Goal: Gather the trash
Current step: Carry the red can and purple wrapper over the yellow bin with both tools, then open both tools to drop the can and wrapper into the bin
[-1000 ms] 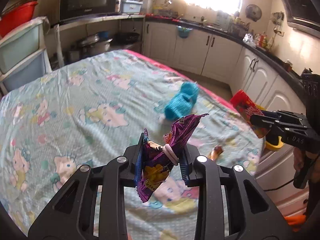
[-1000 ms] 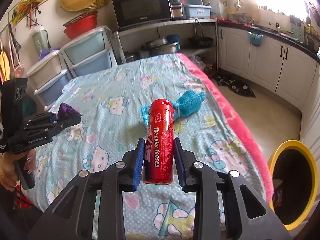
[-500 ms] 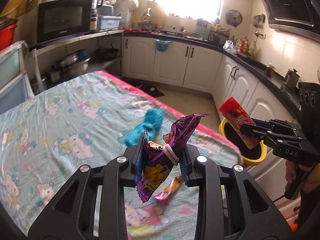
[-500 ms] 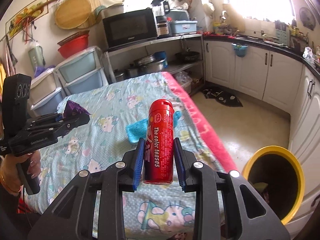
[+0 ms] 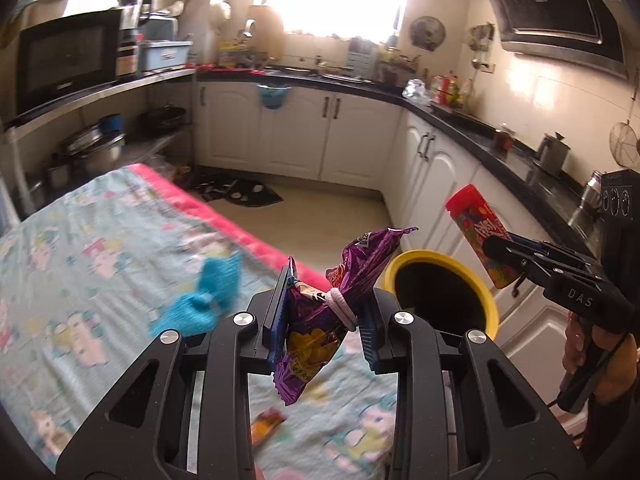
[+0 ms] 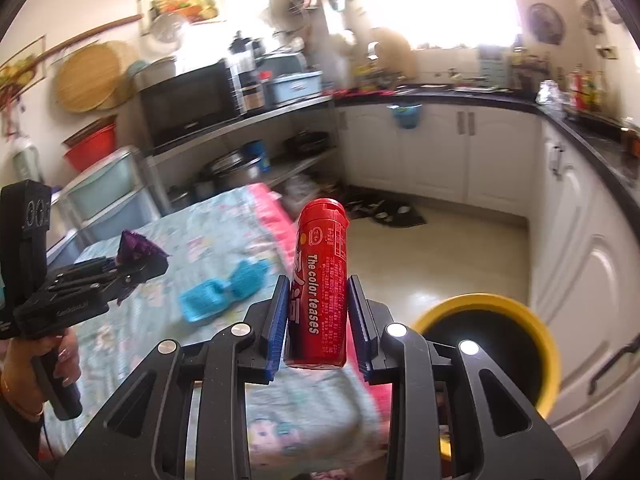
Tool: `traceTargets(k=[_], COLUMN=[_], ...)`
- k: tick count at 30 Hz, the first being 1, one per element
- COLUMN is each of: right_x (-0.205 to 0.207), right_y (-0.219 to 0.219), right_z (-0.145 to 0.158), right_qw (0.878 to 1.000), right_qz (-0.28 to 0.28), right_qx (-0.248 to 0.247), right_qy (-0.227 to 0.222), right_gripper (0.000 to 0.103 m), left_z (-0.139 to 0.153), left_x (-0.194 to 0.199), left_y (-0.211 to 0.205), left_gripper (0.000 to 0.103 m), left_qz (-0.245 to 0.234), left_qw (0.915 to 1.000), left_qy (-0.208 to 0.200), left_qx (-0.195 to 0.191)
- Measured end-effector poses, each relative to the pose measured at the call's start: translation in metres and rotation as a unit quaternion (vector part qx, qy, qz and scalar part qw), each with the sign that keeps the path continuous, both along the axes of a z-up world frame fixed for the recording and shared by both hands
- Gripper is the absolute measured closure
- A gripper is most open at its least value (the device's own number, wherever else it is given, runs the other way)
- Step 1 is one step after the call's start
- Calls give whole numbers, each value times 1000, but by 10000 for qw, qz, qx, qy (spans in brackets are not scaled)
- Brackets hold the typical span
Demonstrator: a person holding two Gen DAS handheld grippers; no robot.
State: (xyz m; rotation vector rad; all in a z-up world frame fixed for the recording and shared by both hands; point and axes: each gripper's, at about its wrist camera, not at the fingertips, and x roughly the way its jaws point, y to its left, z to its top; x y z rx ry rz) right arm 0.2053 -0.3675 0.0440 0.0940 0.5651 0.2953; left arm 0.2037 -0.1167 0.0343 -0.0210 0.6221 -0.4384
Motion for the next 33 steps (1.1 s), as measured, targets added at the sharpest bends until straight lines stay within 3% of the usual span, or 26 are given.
traceTargets(k=[7,16,29,33], right_x=[0,9,26,31], right_y=[-53,-117,-150,-163], right_z=[-1,-33,-91,-107], right_qw=[9972,9882,9766,9704], right_qz=[-739,-1491,-1853,-1994], right_qx=[39,173,439,651], right_qy=[-48,307,1000,1199], right_gripper=[75,75,75,71], left_z=[-4,-21,-84,-101], left_x=[23,49,84,91], left_y=[-63,-137,-203,-214], left_gripper=[80,79,77,68], left_qz=[-505,-1107,-1554,-1654], left_qw=[9986,9932,9819,9778], left_qy=[121,344,1049,1268], left_qx=[-57,80,255,238])
